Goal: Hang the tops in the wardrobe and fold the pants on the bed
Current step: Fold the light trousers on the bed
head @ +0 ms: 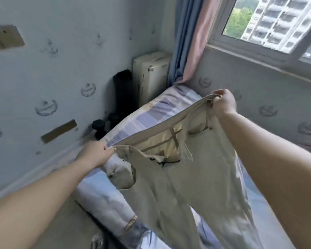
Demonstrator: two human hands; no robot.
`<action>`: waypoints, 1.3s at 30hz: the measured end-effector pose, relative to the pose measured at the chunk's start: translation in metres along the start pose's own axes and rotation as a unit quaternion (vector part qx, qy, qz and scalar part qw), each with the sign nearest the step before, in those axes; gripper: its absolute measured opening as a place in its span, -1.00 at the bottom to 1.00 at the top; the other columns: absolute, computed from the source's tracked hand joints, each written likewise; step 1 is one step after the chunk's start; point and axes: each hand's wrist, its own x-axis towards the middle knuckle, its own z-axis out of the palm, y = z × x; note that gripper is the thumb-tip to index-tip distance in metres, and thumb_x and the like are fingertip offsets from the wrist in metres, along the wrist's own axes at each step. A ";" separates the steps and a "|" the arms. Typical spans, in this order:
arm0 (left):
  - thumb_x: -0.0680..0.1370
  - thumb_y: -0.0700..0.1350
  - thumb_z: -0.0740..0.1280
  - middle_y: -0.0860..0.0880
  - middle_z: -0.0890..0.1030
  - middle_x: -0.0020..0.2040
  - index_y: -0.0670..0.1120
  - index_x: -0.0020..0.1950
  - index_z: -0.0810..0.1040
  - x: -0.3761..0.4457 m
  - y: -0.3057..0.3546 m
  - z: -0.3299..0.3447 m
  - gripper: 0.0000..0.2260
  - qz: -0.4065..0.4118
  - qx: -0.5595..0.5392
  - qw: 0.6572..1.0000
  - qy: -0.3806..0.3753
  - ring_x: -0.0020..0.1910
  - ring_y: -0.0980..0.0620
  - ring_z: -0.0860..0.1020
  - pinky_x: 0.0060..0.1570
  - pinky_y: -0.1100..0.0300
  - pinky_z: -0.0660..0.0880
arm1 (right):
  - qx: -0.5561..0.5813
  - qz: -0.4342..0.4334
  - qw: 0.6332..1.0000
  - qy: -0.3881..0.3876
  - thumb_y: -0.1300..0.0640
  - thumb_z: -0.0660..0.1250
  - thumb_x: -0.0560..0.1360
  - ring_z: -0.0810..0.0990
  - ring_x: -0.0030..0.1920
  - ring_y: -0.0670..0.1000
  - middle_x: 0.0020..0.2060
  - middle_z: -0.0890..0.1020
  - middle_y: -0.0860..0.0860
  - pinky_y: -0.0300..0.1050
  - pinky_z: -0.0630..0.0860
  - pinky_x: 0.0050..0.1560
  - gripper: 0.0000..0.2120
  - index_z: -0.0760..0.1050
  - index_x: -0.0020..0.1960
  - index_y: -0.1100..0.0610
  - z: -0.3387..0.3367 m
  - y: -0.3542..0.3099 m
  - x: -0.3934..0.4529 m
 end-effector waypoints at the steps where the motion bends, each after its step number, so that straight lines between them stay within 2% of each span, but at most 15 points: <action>1: 0.55 0.04 0.27 -0.08 0.34 -0.48 -0.08 -0.44 0.26 0.018 -0.030 0.010 -0.58 -0.020 0.021 0.999 -0.024 -0.43 -0.06 0.33 -0.38 0.13 0.17 | -0.020 0.014 1.000 -0.016 0.22 0.13 0.52 0.57 0.05 0.12 0.05 0.62 0.10 -0.04 0.49 0.12 -0.74 0.49 0.12 0.04 0.044 0.012 0.001; 4: 0.56 0.09 0.24 -0.17 0.47 -0.43 -0.12 -0.44 0.41 0.062 -0.106 0.036 -0.56 -0.064 0.077 0.992 -0.072 -0.35 -0.13 0.47 -0.38 0.10 0.27 | -0.046 0.050 0.996 -0.055 0.26 0.10 0.54 0.49 -0.08 0.03 0.02 0.58 0.11 -0.17 0.41 -0.11 -0.72 0.47 0.17 0.09 0.157 0.046 0.001; 6: 0.56 0.13 0.22 -0.22 0.59 -0.21 -0.19 -0.36 0.47 0.097 -0.153 0.051 -0.54 -0.089 0.107 0.985 -0.099 -0.15 -0.18 0.57 -0.27 0.11 0.39 | -0.051 0.082 0.992 -0.085 0.29 0.08 0.54 0.52 -0.03 0.08 0.05 0.57 0.13 -0.10 0.46 -0.08 -0.70 0.47 0.17 0.10 0.226 0.068 0.000; 8: 0.56 0.16 0.21 -0.21 0.61 -0.15 -0.11 -0.41 0.38 0.127 -0.199 0.068 -0.55 -0.099 0.133 0.978 -0.125 -0.14 -0.17 0.56 -0.25 0.12 0.36 | -0.073 0.100 0.987 -0.104 0.30 0.08 0.53 0.51 0.05 0.10 0.08 0.56 0.11 -0.11 0.42 -0.06 -0.68 0.47 0.19 0.10 0.290 0.088 -0.001; 13: 0.53 0.22 0.24 -0.05 0.49 -0.36 -0.10 -0.37 0.41 0.190 -0.276 0.112 -0.55 -0.122 0.166 0.964 -0.169 -0.26 -0.10 0.48 -0.35 0.15 0.26 | -0.078 0.125 0.980 -0.131 0.31 0.09 0.51 0.53 0.13 0.14 0.12 0.58 0.12 -0.08 0.46 0.10 -0.65 0.48 0.19 0.09 0.413 0.127 0.005; 17: 0.53 0.22 0.23 -0.04 0.39 -0.45 -0.08 -0.41 0.27 0.217 -0.311 0.146 -0.53 -0.119 0.177 0.961 -0.178 -0.42 -0.02 0.37 -0.44 0.15 0.14 | -0.086 0.129 0.978 -0.143 0.29 0.08 0.50 0.51 0.09 0.08 0.13 0.57 0.07 -0.22 0.36 -0.04 -0.64 0.48 0.20 0.04 0.480 0.151 0.012; 20: 0.53 0.19 0.25 -0.03 0.40 -0.41 -0.07 -0.39 0.27 0.225 -0.324 0.164 -0.56 -0.125 0.171 0.957 -0.197 -0.40 0.00 0.35 -0.42 0.14 0.15 | -0.086 0.114 0.971 -0.191 0.24 0.11 0.54 0.52 0.13 0.06 0.22 0.54 0.05 -0.13 0.45 0.11 -0.59 0.38 0.35 0.02 0.509 0.168 0.011; 23: 0.48 0.15 0.36 0.02 0.57 -0.16 -0.02 -0.16 0.42 0.231 -0.332 0.175 -0.74 -0.146 0.120 0.960 -0.206 -0.14 -0.01 0.50 -0.19 0.15 0.36 | -0.123 0.092 0.948 -0.279 0.19 0.18 0.56 0.52 0.18 0.07 0.34 0.46 0.03 -0.07 0.49 0.10 -0.46 0.16 0.51 -0.01 0.522 0.189 -0.003; 25: 0.45 0.10 0.42 0.08 0.57 -0.15 0.01 0.01 0.41 0.237 -0.328 0.180 -0.72 -0.153 0.063 0.967 -0.195 -0.05 -0.01 0.54 -0.08 0.16 0.39 | -0.149 0.086 0.933 -0.316 0.18 0.22 0.55 0.54 0.15 0.06 0.32 0.49 0.04 -0.11 0.44 0.03 -0.49 0.24 0.47 0.01 0.524 0.206 -0.022; 27: 0.46 0.05 0.43 0.16 0.57 -0.21 0.02 0.06 0.42 0.248 -0.317 0.189 -0.72 -0.125 0.021 0.972 -0.198 -0.12 0.04 0.54 -0.15 0.18 0.37 | -0.194 0.073 0.905 -0.371 0.15 0.27 0.53 0.55 0.15 0.05 0.28 0.53 0.05 -0.17 0.40 0.06 -0.58 0.38 0.39 0.06 0.522 0.224 -0.046; 29: 0.48 0.01 0.41 0.18 0.58 -0.22 0.00 0.07 0.42 0.260 -0.300 0.200 -0.75 -0.099 -0.006 0.968 -0.229 -0.17 0.11 0.54 -0.22 0.23 0.37 | -0.226 0.078 0.872 -0.427 0.06 0.32 0.52 0.52 0.23 0.06 0.28 0.53 0.07 -0.17 0.39 0.14 -0.54 0.38 0.39 0.09 0.520 0.239 -0.072; 31: 0.50 -0.02 0.39 0.18 0.60 -0.17 0.00 0.08 0.41 0.272 -0.282 0.215 -0.77 -0.085 -0.009 0.962 -0.259 -0.13 0.12 0.55 -0.14 0.20 0.42 | -0.231 0.110 0.848 -0.464 -0.07 0.35 0.49 0.50 0.24 0.06 0.30 0.49 0.07 -0.12 0.42 0.18 -0.43 0.31 0.43 0.08 0.519 0.250 -0.093; 35: 0.49 -0.07 0.40 0.11 0.56 -0.12 0.01 -0.02 0.48 0.292 -0.258 0.244 -0.87 -0.031 0.058 0.953 -0.296 -0.04 0.06 0.54 -0.07 0.23 0.40 | -0.269 0.047 0.838 -0.472 -0.16 0.35 0.43 0.46 0.21 0.11 0.24 0.40 0.05 -0.08 0.43 0.03 -0.36 0.25 0.43 0.01 0.534 0.260 -0.130; 37: 0.49 -0.12 0.38 0.13 0.51 -0.13 0.04 -0.04 0.53 0.299 -0.252 0.256 -0.91 -0.002 0.084 0.939 -0.333 -0.07 0.10 0.50 -0.13 0.29 0.32 | -0.299 -0.007 0.849 -0.436 -0.07 0.32 0.46 0.44 0.20 0.13 0.19 0.41 0.05 -0.08 0.41 -0.06 -0.45 0.28 0.39 0.01 0.545 0.261 -0.143; 39: 0.51 -0.20 0.31 0.12 0.53 -0.07 0.05 0.03 0.59 0.303 -0.250 0.266 -0.81 0.027 0.099 0.925 -0.366 -0.05 0.12 0.48 -0.14 0.34 0.30 | -0.298 -0.027 0.874 -0.384 0.05 0.25 0.51 0.47 0.14 0.14 0.12 0.44 0.05 -0.08 0.40 -0.10 -0.62 0.36 0.31 0.02 0.550 0.263 -0.147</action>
